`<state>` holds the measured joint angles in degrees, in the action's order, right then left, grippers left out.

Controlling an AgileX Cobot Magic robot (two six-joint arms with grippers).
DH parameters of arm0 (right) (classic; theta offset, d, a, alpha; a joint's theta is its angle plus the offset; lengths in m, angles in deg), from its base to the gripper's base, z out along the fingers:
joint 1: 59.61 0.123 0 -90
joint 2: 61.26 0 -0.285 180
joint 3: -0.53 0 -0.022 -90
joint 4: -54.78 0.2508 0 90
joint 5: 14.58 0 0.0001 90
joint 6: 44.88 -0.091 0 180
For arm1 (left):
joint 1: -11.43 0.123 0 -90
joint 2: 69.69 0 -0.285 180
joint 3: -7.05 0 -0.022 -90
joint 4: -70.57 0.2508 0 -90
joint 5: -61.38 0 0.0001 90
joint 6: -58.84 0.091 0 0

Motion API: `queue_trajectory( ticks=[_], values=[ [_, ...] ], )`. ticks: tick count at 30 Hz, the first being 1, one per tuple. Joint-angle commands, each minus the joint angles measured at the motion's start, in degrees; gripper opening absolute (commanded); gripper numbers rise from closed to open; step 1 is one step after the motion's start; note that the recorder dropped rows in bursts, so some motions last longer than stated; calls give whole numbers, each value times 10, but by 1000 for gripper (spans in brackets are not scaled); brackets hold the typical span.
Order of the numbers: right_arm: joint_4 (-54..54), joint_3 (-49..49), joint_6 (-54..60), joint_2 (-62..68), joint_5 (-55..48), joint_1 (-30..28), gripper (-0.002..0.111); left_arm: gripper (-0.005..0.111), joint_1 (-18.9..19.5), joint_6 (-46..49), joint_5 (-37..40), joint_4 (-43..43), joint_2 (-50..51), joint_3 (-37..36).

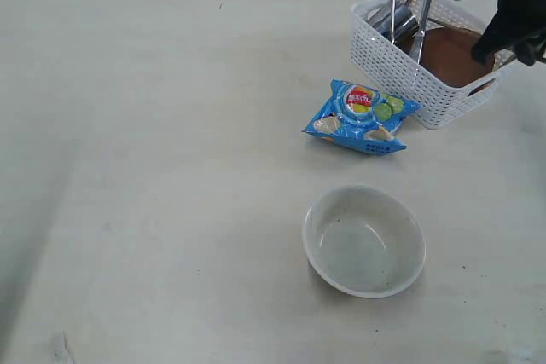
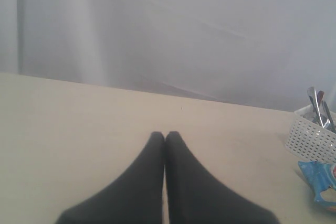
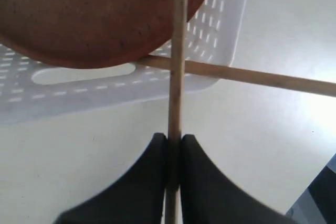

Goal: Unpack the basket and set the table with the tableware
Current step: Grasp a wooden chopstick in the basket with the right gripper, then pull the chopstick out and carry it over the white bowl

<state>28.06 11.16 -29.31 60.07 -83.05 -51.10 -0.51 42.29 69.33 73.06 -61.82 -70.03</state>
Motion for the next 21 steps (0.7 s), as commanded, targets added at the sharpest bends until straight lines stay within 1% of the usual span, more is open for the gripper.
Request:
queue_trajectory(
  ticks=[1, 13, 18, 21],
  values=[
    [-6, -3, -11, -22, -4, -3, 0, 0, -2, 3, 1, 5, -1, -1],
    [-10, -48, -26, -63, -10, -4, 0, 0, -2, 3, 1, 5, -1, -1],
    [-4, -81, -69, -111, -15, -4, 0, 0, -2, 3, 1, 5, -1, -1],
    [33, -124, -94, -167, -15, -4, 0, 0, -2, 3, 1, 5, -1, -1]
  ],
)
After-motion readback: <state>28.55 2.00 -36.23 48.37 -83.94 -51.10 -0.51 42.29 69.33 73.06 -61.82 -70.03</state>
